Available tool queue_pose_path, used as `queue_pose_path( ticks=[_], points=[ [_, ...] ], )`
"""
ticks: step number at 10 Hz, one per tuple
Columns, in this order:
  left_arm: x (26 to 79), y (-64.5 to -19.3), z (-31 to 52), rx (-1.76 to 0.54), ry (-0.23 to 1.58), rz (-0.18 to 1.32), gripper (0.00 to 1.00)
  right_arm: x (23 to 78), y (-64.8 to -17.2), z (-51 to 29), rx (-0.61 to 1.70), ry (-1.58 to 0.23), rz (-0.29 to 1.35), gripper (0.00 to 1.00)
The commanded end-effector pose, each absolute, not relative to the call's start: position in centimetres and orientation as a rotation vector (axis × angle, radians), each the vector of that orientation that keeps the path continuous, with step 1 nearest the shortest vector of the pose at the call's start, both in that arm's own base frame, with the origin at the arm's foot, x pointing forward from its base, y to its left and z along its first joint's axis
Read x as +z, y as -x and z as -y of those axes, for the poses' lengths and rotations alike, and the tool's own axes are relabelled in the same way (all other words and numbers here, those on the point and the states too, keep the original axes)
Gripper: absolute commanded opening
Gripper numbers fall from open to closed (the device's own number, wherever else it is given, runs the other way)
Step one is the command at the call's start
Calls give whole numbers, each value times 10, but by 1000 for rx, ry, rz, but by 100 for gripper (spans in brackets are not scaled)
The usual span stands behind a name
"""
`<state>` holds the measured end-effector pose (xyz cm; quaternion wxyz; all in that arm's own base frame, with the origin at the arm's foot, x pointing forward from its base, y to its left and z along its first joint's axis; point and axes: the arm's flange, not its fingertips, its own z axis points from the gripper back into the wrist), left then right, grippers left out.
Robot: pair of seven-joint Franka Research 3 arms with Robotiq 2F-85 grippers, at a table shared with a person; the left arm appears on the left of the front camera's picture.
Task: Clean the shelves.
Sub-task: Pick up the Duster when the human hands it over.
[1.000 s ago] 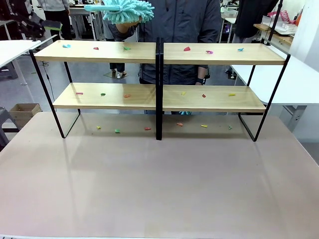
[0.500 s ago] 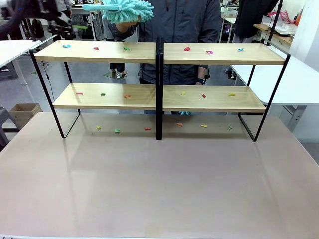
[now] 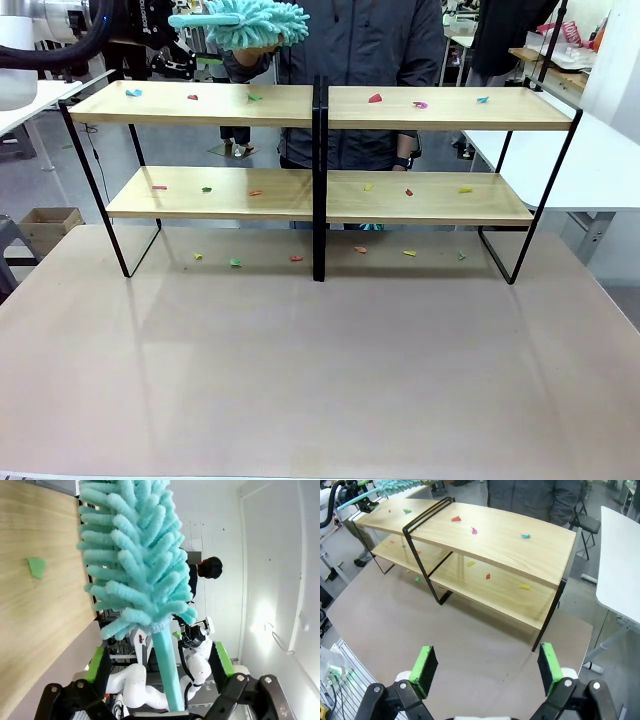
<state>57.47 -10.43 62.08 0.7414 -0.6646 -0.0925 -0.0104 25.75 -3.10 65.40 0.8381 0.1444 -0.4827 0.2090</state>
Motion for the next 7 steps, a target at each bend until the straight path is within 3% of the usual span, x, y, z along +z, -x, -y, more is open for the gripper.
queue_pose_path(
  ticks=[1,2,3,4,5,7],
  points=[
    [629,-574,104,-8,1459,207,100,654,-258,31,443,-308,1023,100],
    [629,-575,106,-14,1469,201,100,654,-258,31,443,-308,1023,100],
    [628,-574,108,-33,1465,195,44,654,-258,31,443,-308,1023,100],
    [627,-572,109,-39,1471,190,42,654,-258,31,443,-308,1023,100],
    [628,-570,110,-45,1480,191,0,654,-258,31,443,-308,1023,100],
    [630,-565,109,-60,1480,186,0,654,-258,31,443,-308,1023,100]
  ],
)
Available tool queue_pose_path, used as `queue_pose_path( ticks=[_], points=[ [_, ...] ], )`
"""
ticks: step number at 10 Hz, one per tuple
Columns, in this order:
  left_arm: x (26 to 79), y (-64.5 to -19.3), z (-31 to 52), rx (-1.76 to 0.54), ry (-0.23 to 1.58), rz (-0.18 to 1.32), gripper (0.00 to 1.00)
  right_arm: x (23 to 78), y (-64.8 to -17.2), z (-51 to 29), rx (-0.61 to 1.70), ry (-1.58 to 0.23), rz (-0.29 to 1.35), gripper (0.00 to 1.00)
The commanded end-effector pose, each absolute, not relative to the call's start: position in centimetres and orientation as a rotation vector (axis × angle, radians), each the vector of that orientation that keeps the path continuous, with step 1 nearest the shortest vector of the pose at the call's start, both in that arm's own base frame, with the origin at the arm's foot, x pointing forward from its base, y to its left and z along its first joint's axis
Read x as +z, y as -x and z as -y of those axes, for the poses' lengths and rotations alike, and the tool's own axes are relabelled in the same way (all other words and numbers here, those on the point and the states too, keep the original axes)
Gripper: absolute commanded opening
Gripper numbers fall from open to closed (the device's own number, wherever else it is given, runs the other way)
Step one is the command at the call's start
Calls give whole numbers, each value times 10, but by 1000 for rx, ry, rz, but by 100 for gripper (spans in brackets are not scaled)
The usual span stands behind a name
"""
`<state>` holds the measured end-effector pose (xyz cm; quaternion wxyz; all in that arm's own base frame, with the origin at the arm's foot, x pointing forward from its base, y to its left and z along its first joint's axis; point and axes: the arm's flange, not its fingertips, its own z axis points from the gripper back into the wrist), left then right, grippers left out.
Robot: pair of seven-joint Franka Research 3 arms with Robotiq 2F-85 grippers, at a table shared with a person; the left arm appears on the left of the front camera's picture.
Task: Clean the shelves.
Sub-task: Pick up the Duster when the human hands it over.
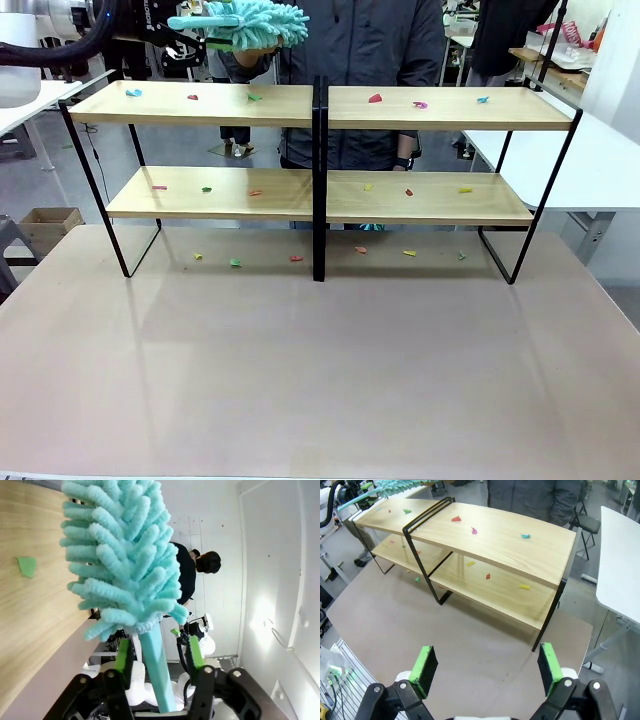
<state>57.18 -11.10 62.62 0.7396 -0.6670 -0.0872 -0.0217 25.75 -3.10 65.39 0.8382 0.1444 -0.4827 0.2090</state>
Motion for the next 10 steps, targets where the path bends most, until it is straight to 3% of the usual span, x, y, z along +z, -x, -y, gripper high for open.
queue_pose_path(
  ticks=[1,2,3,7,9,10],
  points=[
    [631,-564,109,-68,1468,211,13,654,-258,31,443,-308,1023,100],
    [631,-564,109,-66,1463,213,4,654,-258,31,443,-308,1023,100],
    [630,-565,107,-64,1455,217,0,654,-258,31,443,-308,1023,100],
    [629,-562,106,-69,1446,222,0,654,-258,31,443,-308,1023,100],
    [646,-530,93,-185,1434,203,0,654,-258,31,443,-308,1023,100],
    [661,-493,65,-273,1347,262,0,654,-258,31,443,-308,1023,100]
  ],
)
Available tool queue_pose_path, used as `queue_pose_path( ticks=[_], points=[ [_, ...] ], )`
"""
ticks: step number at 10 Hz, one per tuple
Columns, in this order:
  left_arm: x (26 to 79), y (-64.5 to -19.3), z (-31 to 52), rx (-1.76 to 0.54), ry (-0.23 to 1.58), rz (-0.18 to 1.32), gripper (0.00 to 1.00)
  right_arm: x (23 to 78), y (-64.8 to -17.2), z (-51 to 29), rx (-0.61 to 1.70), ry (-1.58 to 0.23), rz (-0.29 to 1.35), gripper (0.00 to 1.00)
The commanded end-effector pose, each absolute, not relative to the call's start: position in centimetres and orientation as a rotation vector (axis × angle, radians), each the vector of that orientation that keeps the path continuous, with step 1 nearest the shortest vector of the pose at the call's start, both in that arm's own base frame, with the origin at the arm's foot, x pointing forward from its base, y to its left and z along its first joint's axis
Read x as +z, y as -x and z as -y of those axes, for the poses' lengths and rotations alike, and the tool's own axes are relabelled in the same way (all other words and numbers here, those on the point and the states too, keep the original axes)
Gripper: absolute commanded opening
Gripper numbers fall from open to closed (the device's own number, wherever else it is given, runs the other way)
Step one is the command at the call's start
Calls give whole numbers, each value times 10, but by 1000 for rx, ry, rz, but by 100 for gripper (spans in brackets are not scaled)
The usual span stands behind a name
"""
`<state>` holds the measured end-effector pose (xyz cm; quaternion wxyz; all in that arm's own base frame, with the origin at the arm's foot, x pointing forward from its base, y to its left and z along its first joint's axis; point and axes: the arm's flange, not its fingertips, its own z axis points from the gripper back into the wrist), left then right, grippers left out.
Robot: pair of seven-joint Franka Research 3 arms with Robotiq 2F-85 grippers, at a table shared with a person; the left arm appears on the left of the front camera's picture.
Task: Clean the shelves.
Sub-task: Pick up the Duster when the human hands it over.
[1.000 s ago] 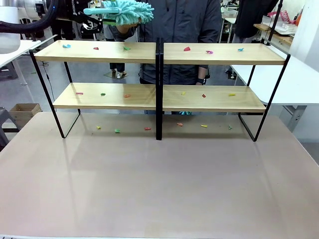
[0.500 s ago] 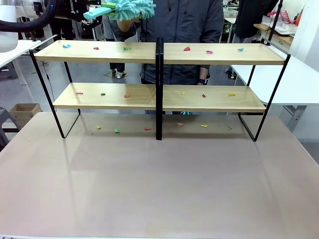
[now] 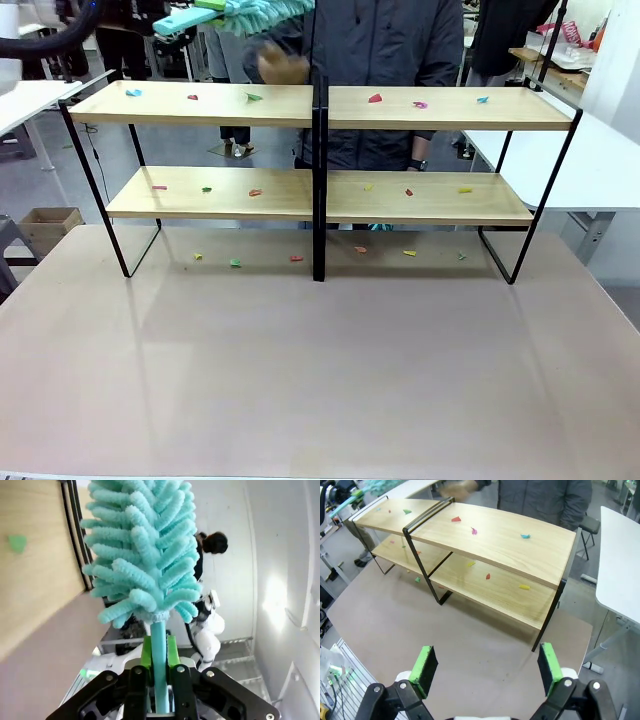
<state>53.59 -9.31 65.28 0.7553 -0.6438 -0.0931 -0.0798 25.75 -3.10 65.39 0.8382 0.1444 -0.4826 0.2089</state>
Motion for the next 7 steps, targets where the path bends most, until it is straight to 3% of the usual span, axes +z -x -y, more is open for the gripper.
queue_pose_path(
  ticks=[1,3,4,7],
  points=[
    [674,-466,36,-331,1275,315,0,654,-258,31,443,-308,1023,100],
    [702,-420,-49,-305,1081,428,0,654,-258,31,443,-308,1023,100],
    [710,-400,-88,-300,1021,415,0,654,-258,31,443,-308,1023,100],
    [725,-348,-205,-195,1069,439,0,654,-258,31,443,-308,1023,100]
  ],
)
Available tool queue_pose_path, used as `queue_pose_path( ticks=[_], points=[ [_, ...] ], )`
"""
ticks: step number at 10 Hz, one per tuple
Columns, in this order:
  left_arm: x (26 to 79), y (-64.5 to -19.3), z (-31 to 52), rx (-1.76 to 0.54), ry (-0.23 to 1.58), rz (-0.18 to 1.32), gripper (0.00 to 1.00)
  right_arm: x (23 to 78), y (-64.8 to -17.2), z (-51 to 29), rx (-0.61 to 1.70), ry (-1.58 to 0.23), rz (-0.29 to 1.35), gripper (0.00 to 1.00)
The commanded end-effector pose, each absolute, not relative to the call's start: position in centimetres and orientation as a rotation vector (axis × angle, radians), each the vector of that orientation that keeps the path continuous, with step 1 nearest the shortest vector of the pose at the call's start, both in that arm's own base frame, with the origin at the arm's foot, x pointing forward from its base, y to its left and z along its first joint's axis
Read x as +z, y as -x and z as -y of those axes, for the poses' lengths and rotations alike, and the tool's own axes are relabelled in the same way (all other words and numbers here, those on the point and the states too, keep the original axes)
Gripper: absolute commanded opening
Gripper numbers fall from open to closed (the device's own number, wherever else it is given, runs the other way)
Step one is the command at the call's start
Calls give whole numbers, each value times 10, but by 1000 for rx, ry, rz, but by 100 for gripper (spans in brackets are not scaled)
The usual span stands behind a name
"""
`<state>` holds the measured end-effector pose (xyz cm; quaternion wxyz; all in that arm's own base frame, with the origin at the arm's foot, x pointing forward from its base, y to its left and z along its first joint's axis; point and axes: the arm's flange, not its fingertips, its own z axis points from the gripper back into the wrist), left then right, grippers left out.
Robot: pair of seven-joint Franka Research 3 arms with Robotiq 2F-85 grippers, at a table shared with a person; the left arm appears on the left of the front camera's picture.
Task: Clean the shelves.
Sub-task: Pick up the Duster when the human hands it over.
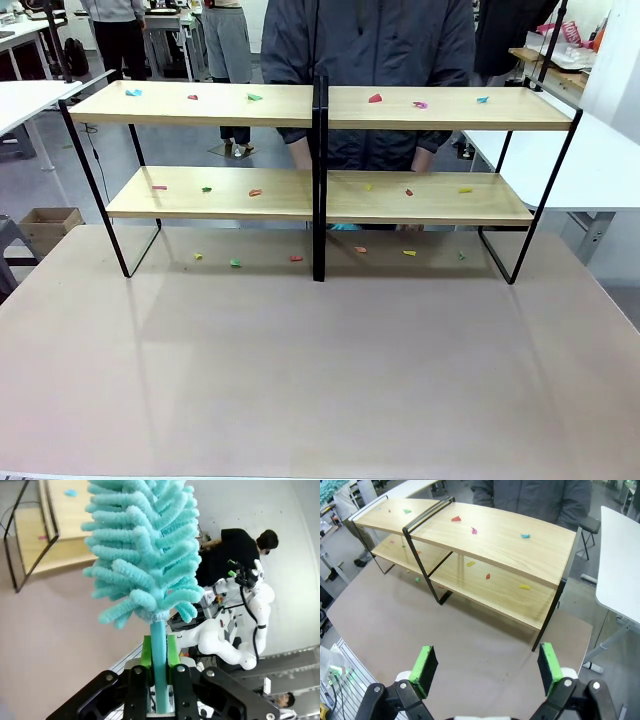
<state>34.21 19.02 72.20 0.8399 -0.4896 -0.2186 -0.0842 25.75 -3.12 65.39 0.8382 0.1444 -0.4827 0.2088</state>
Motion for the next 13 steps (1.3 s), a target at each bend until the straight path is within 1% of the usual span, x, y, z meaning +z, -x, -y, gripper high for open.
queue_pose_path(
  ticks=[1,2,3,4,13],
  points=[
    [719,-335,-228,-153,1060,431,0,654,-258,31,443,-308,1023,100],
    [715,-325,-247,-113,1057,450,0,654,-258,31,443,-308,1023,100],
    [713,-321,-262,-72,1083,518,0,654,-258,31,443,-308,1023,100],
    [711,-322,-242,-106,1062,450,0,654,-258,31,443,-308,1023,100],
    [711,-322,-242,-106,1062,450,0,654,-258,31,443,-308,1023,100]
  ],
)
